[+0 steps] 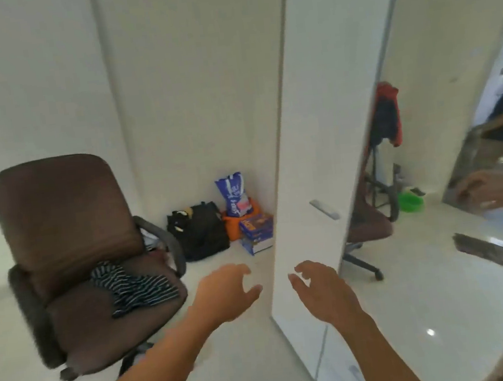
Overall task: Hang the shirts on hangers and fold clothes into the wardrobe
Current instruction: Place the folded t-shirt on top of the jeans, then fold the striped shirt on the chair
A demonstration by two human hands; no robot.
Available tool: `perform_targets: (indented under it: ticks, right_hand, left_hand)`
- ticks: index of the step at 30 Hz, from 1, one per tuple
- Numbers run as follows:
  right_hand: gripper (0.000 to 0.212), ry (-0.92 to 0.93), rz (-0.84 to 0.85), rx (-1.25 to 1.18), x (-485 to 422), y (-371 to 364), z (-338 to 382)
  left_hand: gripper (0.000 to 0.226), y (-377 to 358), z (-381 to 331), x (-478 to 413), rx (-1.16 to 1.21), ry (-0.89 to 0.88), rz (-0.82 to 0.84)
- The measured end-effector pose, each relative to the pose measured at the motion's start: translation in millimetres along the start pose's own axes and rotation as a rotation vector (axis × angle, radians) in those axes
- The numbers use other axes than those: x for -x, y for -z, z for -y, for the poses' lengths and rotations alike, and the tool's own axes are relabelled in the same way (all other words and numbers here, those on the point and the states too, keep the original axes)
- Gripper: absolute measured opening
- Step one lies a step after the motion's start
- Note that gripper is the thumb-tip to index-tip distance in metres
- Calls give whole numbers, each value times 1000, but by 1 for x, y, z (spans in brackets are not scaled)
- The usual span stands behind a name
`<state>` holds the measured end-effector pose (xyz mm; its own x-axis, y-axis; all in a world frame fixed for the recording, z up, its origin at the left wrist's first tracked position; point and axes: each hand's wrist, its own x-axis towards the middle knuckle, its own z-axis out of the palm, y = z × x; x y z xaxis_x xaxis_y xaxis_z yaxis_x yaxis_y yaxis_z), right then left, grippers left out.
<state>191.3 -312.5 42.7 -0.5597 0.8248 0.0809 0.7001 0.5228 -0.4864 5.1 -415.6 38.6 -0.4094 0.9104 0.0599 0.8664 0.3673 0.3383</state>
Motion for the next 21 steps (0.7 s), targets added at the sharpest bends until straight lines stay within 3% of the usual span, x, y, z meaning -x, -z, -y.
perform_targets:
  ticks: [5, 10, 21]
  right_hand:
    - [43, 200, 216, -25, -43, -85, 125]
    - [47, 362, 361, 31, -82, -156, 214]
    - [43, 488, 589, -3, -271, -301, 268]
  left_hand:
    - [52, 47, 137, 46, -11, 312, -47]
    - [49, 62, 227, 65, 57, 540, -92]
    - [59, 17, 367, -48, 116, 832, 21]
